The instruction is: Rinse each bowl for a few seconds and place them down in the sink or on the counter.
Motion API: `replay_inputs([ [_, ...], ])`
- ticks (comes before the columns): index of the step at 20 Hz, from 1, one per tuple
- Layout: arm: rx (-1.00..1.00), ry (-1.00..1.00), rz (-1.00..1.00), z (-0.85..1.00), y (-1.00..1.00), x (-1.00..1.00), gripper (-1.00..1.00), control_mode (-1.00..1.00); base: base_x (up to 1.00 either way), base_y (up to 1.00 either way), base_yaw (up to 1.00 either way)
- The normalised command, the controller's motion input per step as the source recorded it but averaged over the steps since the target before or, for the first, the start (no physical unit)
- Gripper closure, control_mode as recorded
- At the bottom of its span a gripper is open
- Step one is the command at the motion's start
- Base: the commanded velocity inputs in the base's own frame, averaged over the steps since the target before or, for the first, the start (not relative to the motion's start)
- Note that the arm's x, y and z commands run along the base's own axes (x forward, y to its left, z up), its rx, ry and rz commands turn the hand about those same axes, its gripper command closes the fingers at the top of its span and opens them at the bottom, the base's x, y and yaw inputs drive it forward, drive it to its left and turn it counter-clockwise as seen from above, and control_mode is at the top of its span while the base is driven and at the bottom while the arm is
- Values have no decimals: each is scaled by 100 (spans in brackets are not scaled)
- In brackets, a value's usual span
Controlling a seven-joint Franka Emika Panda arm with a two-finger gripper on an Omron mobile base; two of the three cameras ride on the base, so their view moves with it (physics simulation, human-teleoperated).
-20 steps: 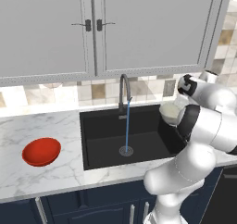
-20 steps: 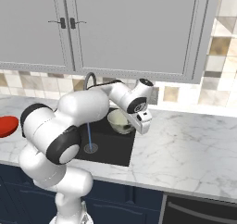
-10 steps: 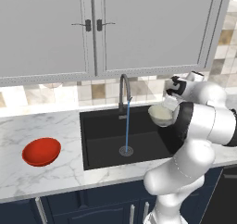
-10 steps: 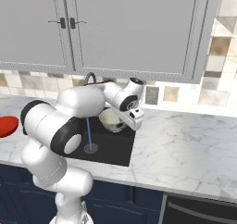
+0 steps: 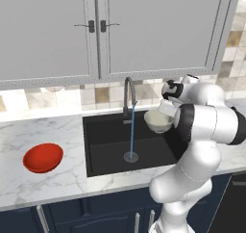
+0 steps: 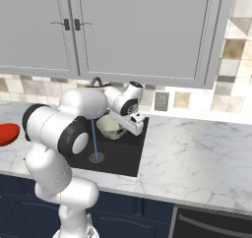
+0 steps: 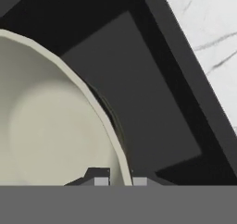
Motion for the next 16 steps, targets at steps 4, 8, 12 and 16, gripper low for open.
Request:
replay_inputs([
  [4,0,0,11,-6,33,18,100,-100,0,0,0],
  [8,0,0,11,-9,28,15,100,-100,0,0,0],
  [12,0,0,12,-11,21,12,100,-100,0,0,0],
  [16,0,0,11,-13,20,18,100,-100,0,0,0],
])
